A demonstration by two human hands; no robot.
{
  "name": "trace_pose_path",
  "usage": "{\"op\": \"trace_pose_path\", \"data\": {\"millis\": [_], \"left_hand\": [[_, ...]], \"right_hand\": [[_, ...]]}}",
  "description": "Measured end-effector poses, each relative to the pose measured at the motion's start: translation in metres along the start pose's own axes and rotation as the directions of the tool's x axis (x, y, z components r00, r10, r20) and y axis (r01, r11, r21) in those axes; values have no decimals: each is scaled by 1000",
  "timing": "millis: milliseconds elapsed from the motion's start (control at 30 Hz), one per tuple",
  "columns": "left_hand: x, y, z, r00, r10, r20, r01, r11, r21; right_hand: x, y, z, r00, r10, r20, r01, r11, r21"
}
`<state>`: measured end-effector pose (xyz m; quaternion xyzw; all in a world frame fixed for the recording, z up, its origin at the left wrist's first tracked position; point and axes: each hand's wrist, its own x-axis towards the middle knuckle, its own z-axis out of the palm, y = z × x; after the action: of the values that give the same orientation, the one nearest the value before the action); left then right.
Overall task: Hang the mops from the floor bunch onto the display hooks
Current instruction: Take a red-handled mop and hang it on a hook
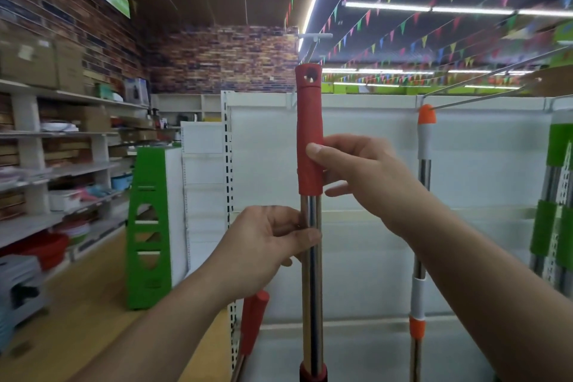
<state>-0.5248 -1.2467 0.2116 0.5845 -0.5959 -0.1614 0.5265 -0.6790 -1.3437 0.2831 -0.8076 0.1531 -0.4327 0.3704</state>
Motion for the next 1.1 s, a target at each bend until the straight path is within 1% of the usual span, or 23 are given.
{"op": "trace_pose_path", "data": {"millis": [233,567,733,1100], "left_hand": [[17,-5,-5,1000,18,-15,-17,1000,12],[49,-32,-3,999,-20,-25,22,997,72],[65,-46,-5,998,-33,-45,37,996,79],[110,-72,-4,998,-22,-62,31,988,155]], "right_hand": [[16,4,2,1000,11,-14,-11,1000,2],[40,32,9,997,69,-17,-69,998,-7],[55,45,16,997,67,-25,-68,997,-36],[88,67,27,991,122,-58,-127,989,-78]]}}
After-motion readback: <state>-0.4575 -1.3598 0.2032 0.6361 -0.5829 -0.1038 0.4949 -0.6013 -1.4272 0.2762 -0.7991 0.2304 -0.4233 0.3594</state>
